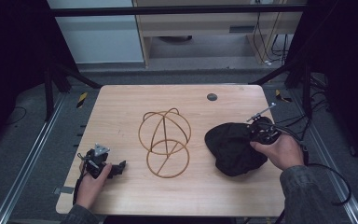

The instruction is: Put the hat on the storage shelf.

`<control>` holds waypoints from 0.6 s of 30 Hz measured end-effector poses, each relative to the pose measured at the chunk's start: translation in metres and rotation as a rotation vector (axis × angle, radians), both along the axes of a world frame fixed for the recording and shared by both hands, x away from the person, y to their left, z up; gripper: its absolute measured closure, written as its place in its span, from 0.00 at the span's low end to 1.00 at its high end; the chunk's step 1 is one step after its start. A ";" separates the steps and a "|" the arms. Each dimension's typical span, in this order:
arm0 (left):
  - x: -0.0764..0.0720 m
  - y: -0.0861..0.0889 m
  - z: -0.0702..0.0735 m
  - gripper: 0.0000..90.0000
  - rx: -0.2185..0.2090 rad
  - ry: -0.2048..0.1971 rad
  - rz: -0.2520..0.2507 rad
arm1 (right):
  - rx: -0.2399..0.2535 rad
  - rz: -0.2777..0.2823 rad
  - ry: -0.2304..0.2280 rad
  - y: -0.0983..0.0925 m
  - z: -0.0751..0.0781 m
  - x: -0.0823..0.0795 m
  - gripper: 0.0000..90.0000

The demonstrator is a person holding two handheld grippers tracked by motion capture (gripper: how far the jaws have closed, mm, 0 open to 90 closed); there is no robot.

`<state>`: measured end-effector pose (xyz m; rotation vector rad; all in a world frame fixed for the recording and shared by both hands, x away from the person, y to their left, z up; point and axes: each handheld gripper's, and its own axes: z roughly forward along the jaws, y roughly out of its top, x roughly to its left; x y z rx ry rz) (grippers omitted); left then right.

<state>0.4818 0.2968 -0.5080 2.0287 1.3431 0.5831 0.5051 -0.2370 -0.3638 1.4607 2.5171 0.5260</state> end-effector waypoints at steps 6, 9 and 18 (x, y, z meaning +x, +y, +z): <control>0.000 0.000 0.000 0.00 -0.003 -0.002 0.002 | 0.007 0.011 -0.012 -0.003 0.010 -0.002 0.95; 0.000 0.000 0.000 0.00 -0.003 -0.002 0.002 | 0.013 0.015 -0.023 -0.005 0.016 -0.004 0.95; 0.000 0.000 0.000 0.00 -0.001 -0.003 0.000 | 0.033 0.028 -0.064 -0.007 0.037 -0.009 0.95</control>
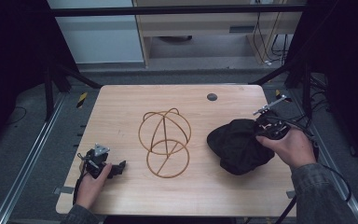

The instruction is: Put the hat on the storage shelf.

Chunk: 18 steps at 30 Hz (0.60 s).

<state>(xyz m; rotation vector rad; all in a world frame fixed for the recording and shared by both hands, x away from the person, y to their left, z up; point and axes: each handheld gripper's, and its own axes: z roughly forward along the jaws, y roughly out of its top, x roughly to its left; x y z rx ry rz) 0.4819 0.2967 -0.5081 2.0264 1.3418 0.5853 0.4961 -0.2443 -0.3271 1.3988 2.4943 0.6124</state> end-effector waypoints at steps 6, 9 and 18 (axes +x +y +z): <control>0.000 0.000 0.000 0.00 0.000 0.001 0.000 | 0.013 0.020 -0.027 0.000 0.019 -0.005 0.95; 0.000 0.000 0.000 0.00 0.000 0.001 0.000 | 0.011 0.026 -0.031 0.000 0.025 -0.006 0.95; 0.000 0.000 0.000 0.00 0.002 0.003 -0.001 | -0.024 0.064 -0.018 0.008 0.048 -0.007 0.95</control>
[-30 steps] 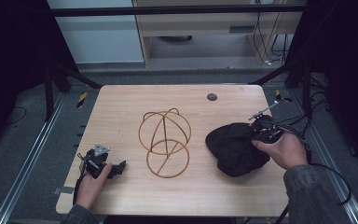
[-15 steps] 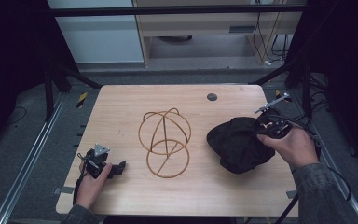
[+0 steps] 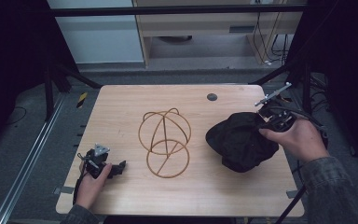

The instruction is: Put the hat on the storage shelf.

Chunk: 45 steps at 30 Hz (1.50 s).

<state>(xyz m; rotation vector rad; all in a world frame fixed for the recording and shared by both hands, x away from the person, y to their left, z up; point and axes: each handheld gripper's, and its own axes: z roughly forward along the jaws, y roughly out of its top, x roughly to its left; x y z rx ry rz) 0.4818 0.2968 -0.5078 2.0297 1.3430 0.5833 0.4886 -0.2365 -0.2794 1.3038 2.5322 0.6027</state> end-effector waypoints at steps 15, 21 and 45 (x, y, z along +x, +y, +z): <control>0.000 0.000 0.000 0.00 0.000 0.000 -0.002 | 0.047 0.050 -0.104 0.017 0.059 -0.014 0.95; 0.000 0.000 0.000 0.00 -0.001 -0.002 -0.003 | 0.063 0.067 -0.130 0.024 0.075 -0.018 0.95; 0.000 0.000 0.000 0.00 -0.002 -0.002 -0.003 | 0.134 0.138 -0.272 0.051 0.115 -0.030 0.95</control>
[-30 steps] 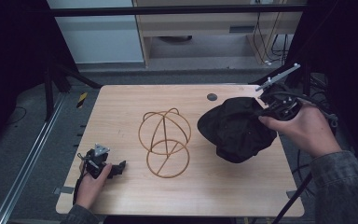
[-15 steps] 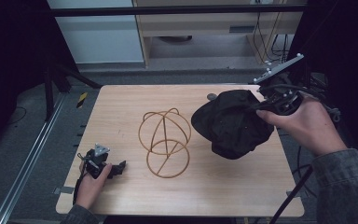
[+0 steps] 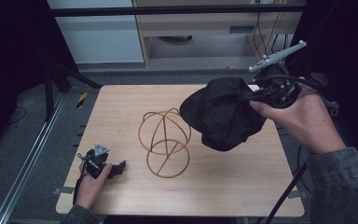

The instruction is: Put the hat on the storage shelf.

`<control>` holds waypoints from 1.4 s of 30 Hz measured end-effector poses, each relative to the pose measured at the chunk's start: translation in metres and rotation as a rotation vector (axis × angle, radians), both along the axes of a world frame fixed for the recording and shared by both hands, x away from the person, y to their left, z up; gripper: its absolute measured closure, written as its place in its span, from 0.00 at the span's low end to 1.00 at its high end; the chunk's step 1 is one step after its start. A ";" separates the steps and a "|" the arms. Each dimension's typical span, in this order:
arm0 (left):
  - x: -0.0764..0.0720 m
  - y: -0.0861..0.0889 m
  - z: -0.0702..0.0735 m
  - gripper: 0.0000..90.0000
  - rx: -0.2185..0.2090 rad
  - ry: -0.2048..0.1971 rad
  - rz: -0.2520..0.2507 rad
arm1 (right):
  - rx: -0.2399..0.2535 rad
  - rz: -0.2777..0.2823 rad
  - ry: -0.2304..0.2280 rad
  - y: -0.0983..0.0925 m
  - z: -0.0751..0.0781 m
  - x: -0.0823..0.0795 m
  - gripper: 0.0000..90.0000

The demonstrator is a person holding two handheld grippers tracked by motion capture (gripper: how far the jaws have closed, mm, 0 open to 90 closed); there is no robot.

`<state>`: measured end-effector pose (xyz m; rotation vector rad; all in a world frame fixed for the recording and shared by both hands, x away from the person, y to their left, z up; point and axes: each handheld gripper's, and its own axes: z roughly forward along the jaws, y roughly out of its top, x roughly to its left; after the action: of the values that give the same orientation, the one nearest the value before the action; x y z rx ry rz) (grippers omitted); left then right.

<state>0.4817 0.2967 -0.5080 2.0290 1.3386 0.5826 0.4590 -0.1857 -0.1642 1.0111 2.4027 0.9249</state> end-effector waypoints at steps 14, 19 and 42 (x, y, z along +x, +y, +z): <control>0.000 0.000 0.000 0.00 0.000 0.000 0.000 | 0.072 0.043 -0.066 0.038 0.014 0.009 0.96; 0.000 0.000 0.000 0.00 0.000 0.000 0.000 | 0.077 0.076 -0.064 0.054 0.014 0.012 0.96; 0.000 0.000 0.000 0.00 -0.001 -0.001 0.001 | 0.065 0.171 -0.001 0.117 -0.004 0.029 0.95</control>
<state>0.4818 0.2967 -0.5080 2.0274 1.3391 0.5837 0.4881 -0.0688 -0.1679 0.8369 2.5028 1.0682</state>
